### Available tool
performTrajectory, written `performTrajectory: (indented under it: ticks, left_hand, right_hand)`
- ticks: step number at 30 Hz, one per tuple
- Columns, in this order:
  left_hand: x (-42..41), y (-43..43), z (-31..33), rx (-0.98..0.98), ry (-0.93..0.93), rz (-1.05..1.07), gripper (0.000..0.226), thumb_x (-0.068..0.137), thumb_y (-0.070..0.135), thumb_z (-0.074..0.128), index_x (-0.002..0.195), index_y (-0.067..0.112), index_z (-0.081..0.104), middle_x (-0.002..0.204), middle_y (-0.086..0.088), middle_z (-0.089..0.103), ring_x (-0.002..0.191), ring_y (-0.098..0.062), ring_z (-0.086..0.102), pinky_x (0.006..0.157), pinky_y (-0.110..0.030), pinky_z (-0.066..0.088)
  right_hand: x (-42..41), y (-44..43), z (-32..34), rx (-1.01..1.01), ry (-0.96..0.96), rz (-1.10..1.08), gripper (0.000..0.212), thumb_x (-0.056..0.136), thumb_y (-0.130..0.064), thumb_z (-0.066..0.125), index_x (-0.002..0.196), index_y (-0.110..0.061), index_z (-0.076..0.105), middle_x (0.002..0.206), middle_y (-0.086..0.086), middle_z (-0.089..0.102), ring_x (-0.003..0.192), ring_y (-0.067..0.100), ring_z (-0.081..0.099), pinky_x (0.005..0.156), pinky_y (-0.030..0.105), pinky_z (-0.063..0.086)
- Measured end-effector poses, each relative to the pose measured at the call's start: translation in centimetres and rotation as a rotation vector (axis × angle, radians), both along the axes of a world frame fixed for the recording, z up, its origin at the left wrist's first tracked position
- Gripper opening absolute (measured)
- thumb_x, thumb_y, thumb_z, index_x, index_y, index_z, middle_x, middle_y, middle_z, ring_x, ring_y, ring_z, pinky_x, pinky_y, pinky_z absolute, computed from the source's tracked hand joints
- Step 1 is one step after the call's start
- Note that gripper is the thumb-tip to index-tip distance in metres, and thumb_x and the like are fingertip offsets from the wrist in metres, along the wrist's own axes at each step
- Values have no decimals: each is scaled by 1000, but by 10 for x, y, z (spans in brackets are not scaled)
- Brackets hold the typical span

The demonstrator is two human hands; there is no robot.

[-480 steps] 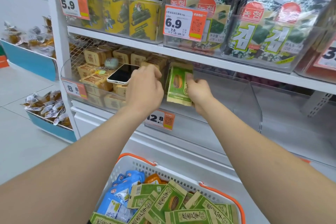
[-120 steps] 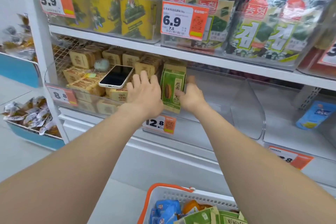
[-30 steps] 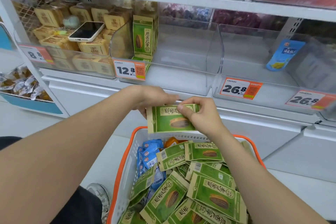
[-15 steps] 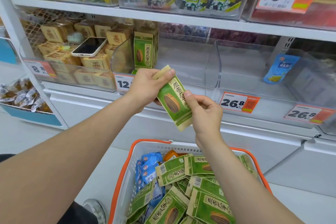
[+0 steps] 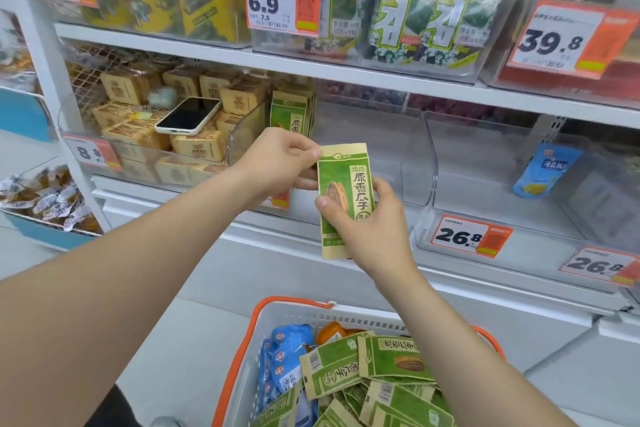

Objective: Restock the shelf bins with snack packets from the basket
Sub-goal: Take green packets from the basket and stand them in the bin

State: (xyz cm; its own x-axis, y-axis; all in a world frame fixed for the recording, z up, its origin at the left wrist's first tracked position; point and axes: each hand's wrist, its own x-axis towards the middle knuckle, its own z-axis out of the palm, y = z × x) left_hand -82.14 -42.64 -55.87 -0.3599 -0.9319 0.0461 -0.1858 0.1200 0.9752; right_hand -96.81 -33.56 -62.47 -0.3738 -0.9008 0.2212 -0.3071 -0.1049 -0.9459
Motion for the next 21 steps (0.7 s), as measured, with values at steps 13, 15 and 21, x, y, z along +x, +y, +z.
performTrajectory:
  ticks: [13, 15, 21]
  left_hand:
    - [46, -62, 6, -465, -818, 401, 37, 89, -3, 65, 113, 24, 75, 128, -10, 62, 116, -32, 62, 95, -45, 56]
    - [48, -60, 9, -486, -905, 409, 37, 86, -5, 67, 111, 21, 71, 134, -12, 45, 117, -37, 55, 94, -49, 54]
    - [50, -61, 7, -457, -1020, 342, 31, 84, -1, 72, 111, 15, 67, 136, -14, 35, 107, -36, 57, 81, -45, 52]
  right_hand:
    - [42, -128, 69, 282, -332, 29, 30, 90, -22, 80, 99, -11, 54, 97, 13, 73, 69, 25, 72, 48, 33, 57]
    - [48, -150, 66, 319, -375, 21, 23, 96, -15, 65, 114, -7, 54, 107, 17, 70, 83, 32, 72, 68, 48, 64]
    - [64, -174, 48, 609, -126, 125, 25, 92, 1, 61, 116, -7, 65, 110, 17, 74, 100, 34, 73, 79, 51, 63]
